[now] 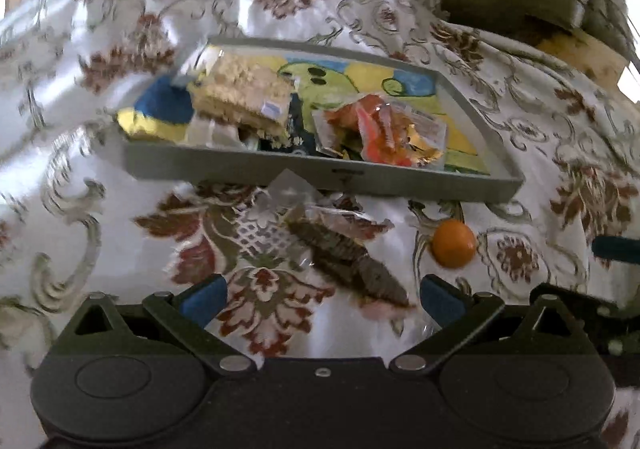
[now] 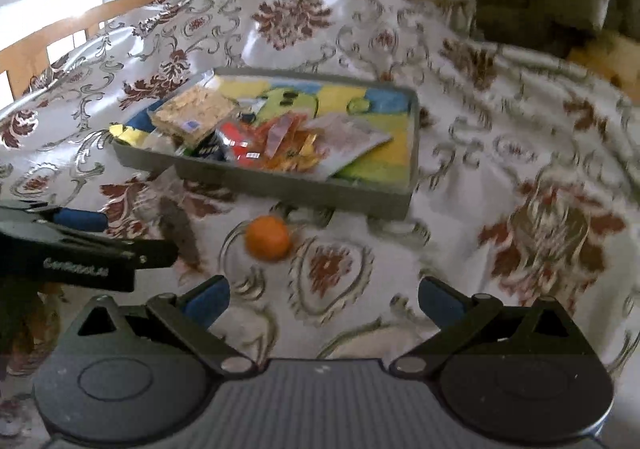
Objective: Organize snacks
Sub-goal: 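Lower the left tool onto the brown jerky packet while the right tool approaches the orange fruit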
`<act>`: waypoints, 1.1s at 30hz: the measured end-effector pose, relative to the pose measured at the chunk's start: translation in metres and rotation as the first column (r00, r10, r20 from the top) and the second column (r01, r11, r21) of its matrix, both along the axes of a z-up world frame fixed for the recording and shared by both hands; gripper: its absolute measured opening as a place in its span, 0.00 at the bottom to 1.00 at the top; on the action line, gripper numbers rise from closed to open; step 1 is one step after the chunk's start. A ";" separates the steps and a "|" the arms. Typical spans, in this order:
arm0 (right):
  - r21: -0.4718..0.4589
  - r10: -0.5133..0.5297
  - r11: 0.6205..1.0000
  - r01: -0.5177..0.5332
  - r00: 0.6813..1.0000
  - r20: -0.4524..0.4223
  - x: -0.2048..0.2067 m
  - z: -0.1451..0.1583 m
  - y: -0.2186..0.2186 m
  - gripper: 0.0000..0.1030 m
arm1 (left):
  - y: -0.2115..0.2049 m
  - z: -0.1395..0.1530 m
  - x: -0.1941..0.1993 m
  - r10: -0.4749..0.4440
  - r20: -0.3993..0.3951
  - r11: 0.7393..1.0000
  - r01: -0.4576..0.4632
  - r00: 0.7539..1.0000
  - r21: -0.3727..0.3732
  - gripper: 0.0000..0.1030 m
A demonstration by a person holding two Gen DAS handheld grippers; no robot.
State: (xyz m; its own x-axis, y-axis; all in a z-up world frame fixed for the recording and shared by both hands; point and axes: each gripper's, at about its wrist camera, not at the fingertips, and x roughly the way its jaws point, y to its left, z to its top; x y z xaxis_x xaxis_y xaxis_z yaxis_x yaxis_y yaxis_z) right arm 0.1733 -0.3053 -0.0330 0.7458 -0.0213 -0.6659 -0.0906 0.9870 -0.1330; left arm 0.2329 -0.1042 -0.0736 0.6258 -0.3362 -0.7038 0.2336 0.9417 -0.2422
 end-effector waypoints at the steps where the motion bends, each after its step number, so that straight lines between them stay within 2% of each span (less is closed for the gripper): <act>1: -0.006 0.014 1.000 -0.014 1.000 0.008 0.002 0.000 0.002 0.98 | 0.000 -0.003 0.004 0.021 -0.021 0.999 -0.022 1.000 -0.028 0.99; 4: -0.033 0.064 0.997 -0.064 0.998 -0.018 0.013 -0.003 0.010 0.94 | 0.000 -0.008 0.009 0.053 -0.032 0.996 -0.055 0.998 -0.072 0.99; 7: -0.058 0.112 0.992 -0.113 0.993 -0.026 0.019 -0.009 0.018 0.93 | -0.001 -0.009 0.013 0.049 -0.030 0.995 -0.052 0.998 -0.080 0.99; 12: -0.119 0.143 0.982 -0.146 0.989 -0.038 0.026 -0.020 0.027 0.82 | 0.002 -0.009 0.016 0.064 -0.028 0.990 -0.067 0.998 -0.123 0.98; 15: -0.123 0.147 0.981 -0.149 0.989 -0.032 0.030 -0.023 0.028 0.76 | 0.001 -0.006 0.015 0.071 -0.029 0.988 -0.074 0.997 -0.138 0.91; 19: -0.118 0.134 0.984 -0.136 0.991 -0.026 0.034 -0.028 0.030 0.72 | -0.001 -0.004 0.013 0.024 -0.001 0.985 -0.024 1.000 -0.171 0.75; 20: -0.116 0.132 0.984 -0.134 0.991 -0.024 0.035 -0.029 0.030 0.67 | 0.000 -0.003 0.014 0.015 0.005 0.985 -0.014 1.000 -0.174 0.73; 23: -0.125 0.134 0.983 -0.136 0.991 -0.026 0.037 -0.033 0.033 0.57 | 0.000 -0.006 0.017 0.017 -0.015 0.983 -0.019 1.000 -0.181 0.69; 28: -0.104 0.139 0.985 -0.141 0.990 -0.027 0.044 -0.038 0.034 0.56 | 0.000 -0.010 0.024 0.014 -0.038 0.985 -0.021 0.999 -0.170 0.69; 33: -0.094 0.147 0.984 -0.149 0.989 -0.032 0.048 -0.042 0.036 0.51 | 0.000 -0.011 0.028 0.007 -0.045 0.986 -0.015 0.999 -0.163 0.69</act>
State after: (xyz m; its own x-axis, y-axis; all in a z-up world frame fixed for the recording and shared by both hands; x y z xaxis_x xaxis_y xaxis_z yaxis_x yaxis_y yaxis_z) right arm 0.2216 -0.2691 -0.0748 0.7289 0.0233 -0.6842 -0.2389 0.9453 -0.2223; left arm 0.2610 -0.1046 -0.0849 0.5999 -0.4421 -0.6668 0.2091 0.8911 -0.4027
